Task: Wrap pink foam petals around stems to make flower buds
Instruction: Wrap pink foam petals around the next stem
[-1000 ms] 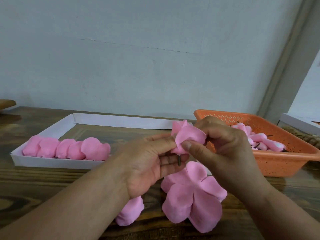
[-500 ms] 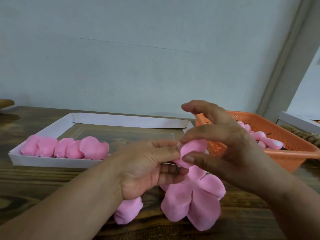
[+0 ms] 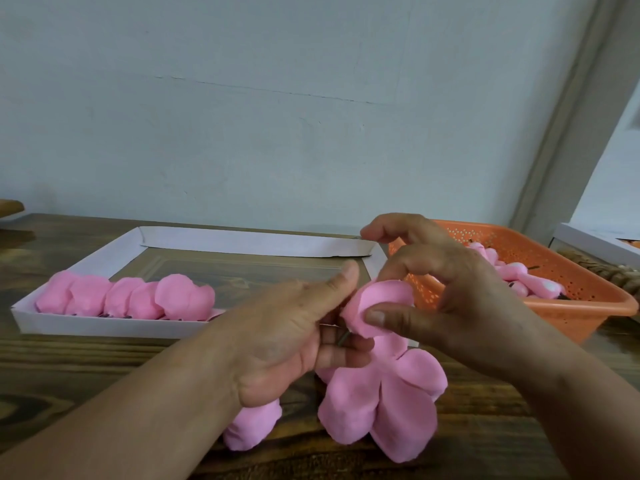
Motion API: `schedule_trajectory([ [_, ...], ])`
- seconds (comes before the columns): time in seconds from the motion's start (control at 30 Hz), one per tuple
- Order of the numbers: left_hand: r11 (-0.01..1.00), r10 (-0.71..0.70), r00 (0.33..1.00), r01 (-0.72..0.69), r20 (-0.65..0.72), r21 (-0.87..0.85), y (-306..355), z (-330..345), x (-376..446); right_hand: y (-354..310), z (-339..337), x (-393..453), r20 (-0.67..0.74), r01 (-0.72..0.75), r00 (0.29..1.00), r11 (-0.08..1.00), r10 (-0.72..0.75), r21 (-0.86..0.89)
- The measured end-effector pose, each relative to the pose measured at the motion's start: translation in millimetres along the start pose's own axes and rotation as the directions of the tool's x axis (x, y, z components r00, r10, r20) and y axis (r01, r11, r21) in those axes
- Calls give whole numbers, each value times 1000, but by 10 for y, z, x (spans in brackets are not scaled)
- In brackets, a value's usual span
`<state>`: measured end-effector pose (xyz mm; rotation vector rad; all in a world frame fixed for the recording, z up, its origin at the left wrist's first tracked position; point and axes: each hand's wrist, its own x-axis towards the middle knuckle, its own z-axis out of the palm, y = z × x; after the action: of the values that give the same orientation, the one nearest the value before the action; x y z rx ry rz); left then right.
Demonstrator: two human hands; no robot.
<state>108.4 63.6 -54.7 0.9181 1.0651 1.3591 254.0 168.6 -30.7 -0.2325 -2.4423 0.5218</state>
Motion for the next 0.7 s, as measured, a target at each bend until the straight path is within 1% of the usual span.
schedule_trajectory([
  [0.1,999,16,998,-18,56,42,8,1,-19,11,-1,-1,10,-20,1000,1000,20,-3],
  [0.17,998,11,998,-15,59,68,-9,4,-21,5,21,1,32,-17,999,1000,17,-22],
  [0.27,998,-8,1000,7,14,60,-49,-6,2,2,35,1,52,-28,998,998,30,-54],
  [0.43,1000,-23,999,22,-49,-18,-67,36,15,2,50,0,50,-43,998,997,46,-67],
  [0.47,999,-22,998,19,-61,-51,-63,50,18,3,58,2,24,-36,999,999,37,-32],
  [0.5,995,-22,997,15,-70,-98,-57,63,18,11,61,3,-24,-25,999,999,26,38],
  [0.53,988,-24,997,13,-72,-155,-45,75,17,24,54,4,-92,-8,996,990,21,143],
  [0.6,959,-39,998,23,-52,-281,-14,85,8,72,17,3,-226,62,974,929,24,366],
  [0.63,941,-48,998,35,-31,-336,3,85,1,93,-5,2,-265,89,964,892,36,443],
  [0.7,912,-57,998,61,21,-406,30,79,-9,117,-52,1,-265,101,963,857,43,506],
])
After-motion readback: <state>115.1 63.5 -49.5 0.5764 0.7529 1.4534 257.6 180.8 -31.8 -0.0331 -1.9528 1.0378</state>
